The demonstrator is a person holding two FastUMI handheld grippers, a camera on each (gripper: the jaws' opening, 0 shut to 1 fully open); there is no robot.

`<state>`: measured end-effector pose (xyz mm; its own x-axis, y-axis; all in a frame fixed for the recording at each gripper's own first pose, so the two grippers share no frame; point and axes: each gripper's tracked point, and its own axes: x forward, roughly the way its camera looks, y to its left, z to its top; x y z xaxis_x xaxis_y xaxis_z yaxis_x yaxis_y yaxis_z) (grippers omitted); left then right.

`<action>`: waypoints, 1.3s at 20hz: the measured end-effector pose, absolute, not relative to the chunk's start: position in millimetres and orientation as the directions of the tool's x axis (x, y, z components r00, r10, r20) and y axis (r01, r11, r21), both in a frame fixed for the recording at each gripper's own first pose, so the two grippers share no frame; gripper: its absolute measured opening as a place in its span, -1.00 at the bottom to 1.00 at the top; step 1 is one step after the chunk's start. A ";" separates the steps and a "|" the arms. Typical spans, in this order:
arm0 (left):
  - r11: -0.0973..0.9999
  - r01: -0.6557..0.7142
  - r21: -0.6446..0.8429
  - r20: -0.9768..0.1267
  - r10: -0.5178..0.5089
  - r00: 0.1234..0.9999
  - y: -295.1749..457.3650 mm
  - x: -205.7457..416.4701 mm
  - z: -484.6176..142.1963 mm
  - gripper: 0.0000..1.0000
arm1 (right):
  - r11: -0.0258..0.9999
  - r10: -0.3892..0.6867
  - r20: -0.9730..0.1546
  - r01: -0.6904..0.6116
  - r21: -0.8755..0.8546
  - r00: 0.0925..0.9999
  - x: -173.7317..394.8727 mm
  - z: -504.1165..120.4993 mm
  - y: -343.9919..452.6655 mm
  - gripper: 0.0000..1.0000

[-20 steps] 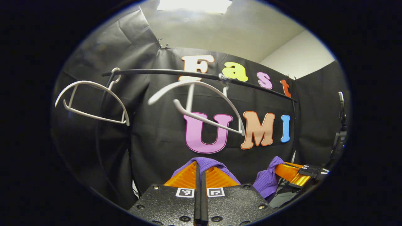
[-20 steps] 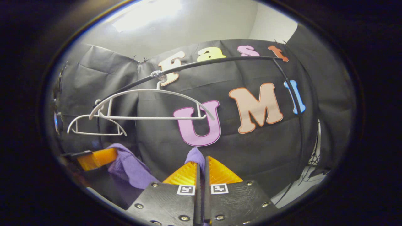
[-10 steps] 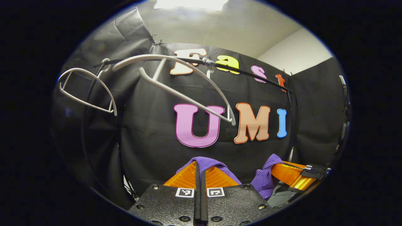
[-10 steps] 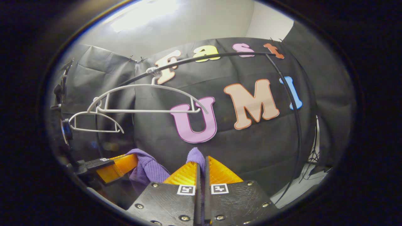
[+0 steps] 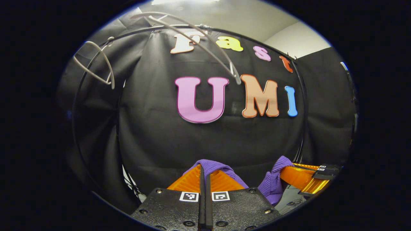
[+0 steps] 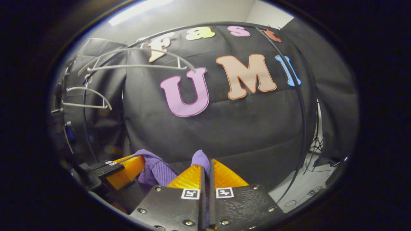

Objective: Grasp the clothes on the hanger with both hands and then place them into the laundry hamper below.

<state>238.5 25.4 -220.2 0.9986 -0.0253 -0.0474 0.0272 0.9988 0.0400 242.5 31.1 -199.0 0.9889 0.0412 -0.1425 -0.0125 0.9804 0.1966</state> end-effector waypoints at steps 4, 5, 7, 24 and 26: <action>1.000 0.006 0.022 -0.112 -0.004 0.994 42.4 245.2 -276.0 -0.99 | 0.981 0.022 -0.212 0.020 0.193 0.977 244.0 -251.9 26.0 -1.00; 1.000 0.006 0.019 -0.133 -0.003 0.991 44.0 244.3 -289.3 -0.99 | 0.982 0.013 -0.232 0.031 0.187 0.973 239.3 -268.2 21.9 -0.91; 1.000 0.017 0.025 -0.168 -0.012 0.986 47.8 243.8 -318.2 -0.95 | 0.982 0.001 -0.282 0.053 0.183 0.959 233.1 -298.2 16.5 -0.91; 0.991 0.094 0.099 -0.560 -0.023 0.828 53.0 213.7 -518.8 -0.85 | 0.977 -0.059 -0.617 0.172 0.125 0.785 193.2 -478.0 -4.2 -0.85; 0.992 0.101 0.078 -0.635 -0.029 0.772 54.1 205.9 -543.7 -0.84 | 0.976 -0.038 -0.600 0.159 0.150 0.799 194.5 -475.1 1.4 -0.63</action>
<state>205.9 54.1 -543.7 0.7722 -0.0288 -0.6347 0.1015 0.9917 0.0785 194.5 1.4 -475.1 0.7992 -0.0377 -0.5999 0.1588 0.9758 0.1502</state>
